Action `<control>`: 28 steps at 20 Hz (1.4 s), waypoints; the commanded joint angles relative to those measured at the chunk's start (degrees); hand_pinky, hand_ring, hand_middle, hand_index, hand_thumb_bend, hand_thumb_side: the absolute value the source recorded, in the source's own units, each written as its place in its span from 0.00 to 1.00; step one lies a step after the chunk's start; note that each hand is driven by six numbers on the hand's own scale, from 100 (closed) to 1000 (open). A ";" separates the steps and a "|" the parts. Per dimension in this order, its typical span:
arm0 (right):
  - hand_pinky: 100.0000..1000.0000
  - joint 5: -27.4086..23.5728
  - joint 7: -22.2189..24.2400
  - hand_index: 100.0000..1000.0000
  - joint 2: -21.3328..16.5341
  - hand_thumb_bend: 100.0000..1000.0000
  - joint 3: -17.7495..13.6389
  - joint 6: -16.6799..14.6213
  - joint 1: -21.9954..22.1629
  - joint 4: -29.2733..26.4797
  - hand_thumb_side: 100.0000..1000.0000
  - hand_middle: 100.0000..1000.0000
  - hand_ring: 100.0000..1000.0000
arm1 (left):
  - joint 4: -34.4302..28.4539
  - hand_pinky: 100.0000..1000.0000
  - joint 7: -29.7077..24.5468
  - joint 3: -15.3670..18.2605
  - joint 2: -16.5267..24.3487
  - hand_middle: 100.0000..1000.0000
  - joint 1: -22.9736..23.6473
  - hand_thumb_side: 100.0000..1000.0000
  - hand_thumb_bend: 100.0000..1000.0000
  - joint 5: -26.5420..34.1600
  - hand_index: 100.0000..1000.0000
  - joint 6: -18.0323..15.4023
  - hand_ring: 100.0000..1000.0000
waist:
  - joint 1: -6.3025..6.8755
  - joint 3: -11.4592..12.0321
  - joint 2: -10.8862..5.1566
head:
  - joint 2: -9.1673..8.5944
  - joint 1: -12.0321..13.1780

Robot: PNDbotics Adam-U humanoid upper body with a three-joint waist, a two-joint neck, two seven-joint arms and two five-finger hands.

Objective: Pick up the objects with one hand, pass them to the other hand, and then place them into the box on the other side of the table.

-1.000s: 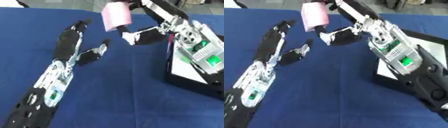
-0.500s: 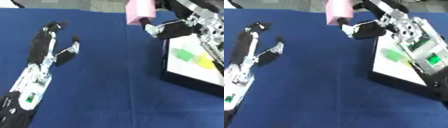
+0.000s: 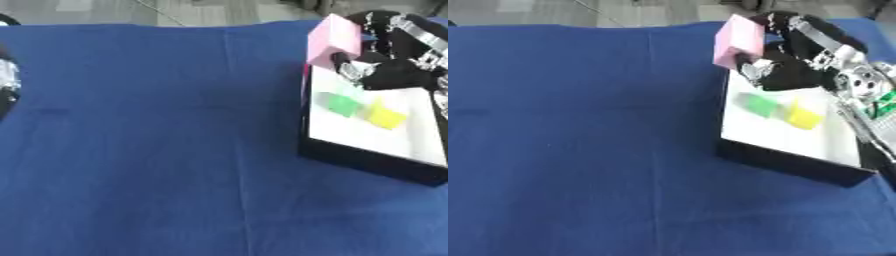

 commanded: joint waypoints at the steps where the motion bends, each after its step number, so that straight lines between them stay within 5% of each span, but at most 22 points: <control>1: 0.86 1.74 -2.68 0.64 -1.96 0.00 -2.99 -0.04 1.85 0.46 0.00 0.65 0.97 | -2.71 0.85 1.59 2.67 2.46 0.76 1.03 0.83 0.00 4.47 0.90 -1.66 0.76 | 0.12 -0.14 -0.85 | -1.22 -0.87; 6: 0.85 6.64 -3.73 0.69 -1.33 0.00 -4.42 -1.65 5.19 5.00 0.00 0.70 1.00 | -3.39 0.87 2.52 4.91 2.92 0.78 3.54 0.82 0.03 9.40 0.92 -4.44 0.79 | 0.32 -0.05 -0.64 | -1.30 -0.85; 11: 0.93 12.91 -0.61 0.96 -1.25 0.00 -5.34 -5.70 6.96 8.38 0.00 0.99 1.00 | -3.65 0.87 4.43 6.19 3.07 0.78 4.45 0.81 0.04 10.51 0.92 -4.85 0.79 | 0.33 0.09 -0.45 | -1.17 -0.84; 14: 0.96 17.04 2.38 1.00 -1.23 0.13 -6.02 -8.48 7.50 9.71 0.00 1.00 1.00 | -3.85 0.87 4.84 6.43 3.08 0.78 4.68 0.80 0.04 10.73 0.92 -4.59 0.79 | 0.33 0.10 -0.41 | -1.08 -0.74; 15: 0.98 18.23 3.28 1.00 -1.21 0.28 -6.20 -9.03 7.61 10.13 0.00 1.00 1.00 | -3.83 0.87 4.92 6.47 3.07 0.78 4.76 0.80 0.03 10.82 0.91 -4.46 0.79 | 0.33 0.11 -0.40 | -1.07 -0.68; 19: 1.00 20.22 5.08 1.00 -0.94 0.35 -7.28 -10.10 7.68 11.21 0.03 1.00 1.00 | -3.77 0.87 5.00 6.50 3.04 0.78 5.01 0.74 0.00 11.04 0.90 -3.92 0.79 | 0.30 0.09 -0.42 | -1.11 -0.45; 25: 0.99 19.08 3.11 1.00 -0.39 0.33 -8.49 -10.37 7.87 10.60 0.00 1.00 1.00 | -3.77 0.87 5.23 6.47 3.02 0.77 5.19 0.76 0.00 11.53 0.90 -3.59 0.79 | 0.20 0.14 -0.43 | -1.25 -0.05; 26: 0.98 18.36 2.46 1.00 -0.24 0.24 -8.69 -10.00 7.87 10.43 0.00 1.00 1.00 | -3.80 0.87 5.24 6.46 2.99 0.77 5.19 0.76 0.01 11.62 0.90 -3.58 0.79 | 0.16 0.14 -0.44 | -1.26 0.01; 27: 0.97 16.98 1.37 1.00 0.09 0.02 -8.95 -9.50 7.79 10.05 0.00 1.00 1.00 | -3.82 0.87 5.24 6.47 2.95 0.77 5.18 0.77 0.00 11.67 0.90 -3.57 0.79 | 0.15 0.14 -0.45 | -1.26 0.09; 28: 0.97 14.83 0.00 1.00 0.50 0.00 -9.16 -9.24 7.71 9.43 0.00 1.00 1.00 | -3.82 0.87 5.27 6.52 2.91 0.77 5.18 0.76 0.00 11.72 0.90 -3.56 0.79 | 0.14 0.14 -0.45 | -1.27 0.19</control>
